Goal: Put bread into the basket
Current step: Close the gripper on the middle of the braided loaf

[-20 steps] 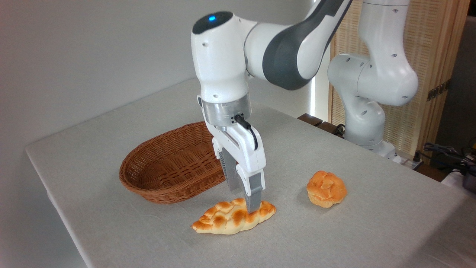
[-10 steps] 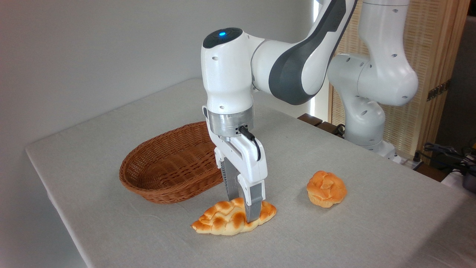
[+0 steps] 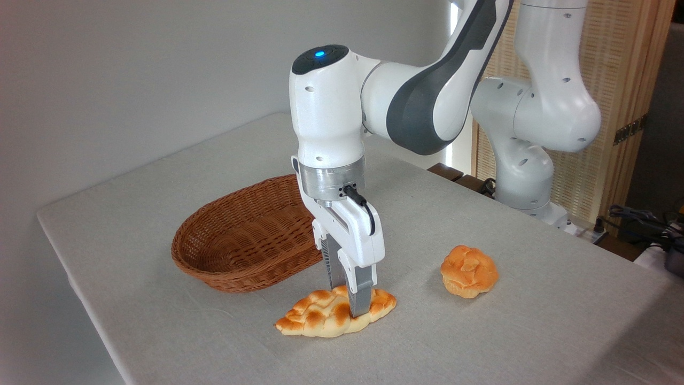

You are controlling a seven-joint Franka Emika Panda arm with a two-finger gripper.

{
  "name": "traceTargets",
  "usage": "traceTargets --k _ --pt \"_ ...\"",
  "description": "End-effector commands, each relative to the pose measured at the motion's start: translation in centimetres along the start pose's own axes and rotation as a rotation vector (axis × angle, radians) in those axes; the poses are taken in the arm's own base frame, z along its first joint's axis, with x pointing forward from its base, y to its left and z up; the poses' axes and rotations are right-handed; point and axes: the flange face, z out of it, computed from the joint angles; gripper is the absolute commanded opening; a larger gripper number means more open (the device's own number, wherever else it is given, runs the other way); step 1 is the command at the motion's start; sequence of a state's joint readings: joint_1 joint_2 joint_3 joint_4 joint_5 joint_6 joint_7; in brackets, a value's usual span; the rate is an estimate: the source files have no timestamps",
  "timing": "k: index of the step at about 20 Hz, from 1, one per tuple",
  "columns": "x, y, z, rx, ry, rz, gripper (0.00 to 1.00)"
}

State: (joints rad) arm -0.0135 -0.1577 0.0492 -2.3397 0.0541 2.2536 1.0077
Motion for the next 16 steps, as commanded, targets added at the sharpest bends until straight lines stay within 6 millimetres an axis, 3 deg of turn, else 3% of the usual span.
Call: traceTargets --k 1,6,9,13,16 --pt "-0.1 -0.9 0.0 0.019 0.010 0.007 0.25" --pt "0.2 -2.3 -2.6 0.038 0.020 -0.007 0.20" --pt "0.3 -2.3 -3.0 0.038 0.020 -0.007 0.19" --pt "0.6 -3.1 -5.8 0.031 0.014 -0.018 0.19" --pt "0.9 -3.4 -9.1 -0.010 -0.012 -0.016 0.19"
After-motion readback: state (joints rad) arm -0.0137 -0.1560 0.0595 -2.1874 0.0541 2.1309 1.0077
